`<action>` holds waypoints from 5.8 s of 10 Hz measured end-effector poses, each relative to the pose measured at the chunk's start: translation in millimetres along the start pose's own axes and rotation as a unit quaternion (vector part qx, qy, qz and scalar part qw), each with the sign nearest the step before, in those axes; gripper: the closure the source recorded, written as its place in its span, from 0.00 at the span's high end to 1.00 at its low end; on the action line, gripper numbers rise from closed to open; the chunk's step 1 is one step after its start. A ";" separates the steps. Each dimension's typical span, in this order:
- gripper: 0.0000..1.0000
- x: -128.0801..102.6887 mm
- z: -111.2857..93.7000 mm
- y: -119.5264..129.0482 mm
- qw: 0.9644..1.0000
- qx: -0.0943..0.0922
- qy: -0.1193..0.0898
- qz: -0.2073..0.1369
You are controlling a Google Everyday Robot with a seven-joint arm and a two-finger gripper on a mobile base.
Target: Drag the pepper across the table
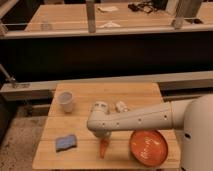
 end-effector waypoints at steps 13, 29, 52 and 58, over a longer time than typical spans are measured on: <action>0.05 40.7 -0.2 -8.9 1.000 0.016 -0.004 0.004; 0.05 81.8 -11.7 -32.9 0.999 0.030 -0.007 -0.013; 0.05 81.4 -11.0 -32.2 0.999 0.029 -0.008 -0.013; 0.05 81.4 -10.9 -32.2 0.999 0.029 -0.008 -0.013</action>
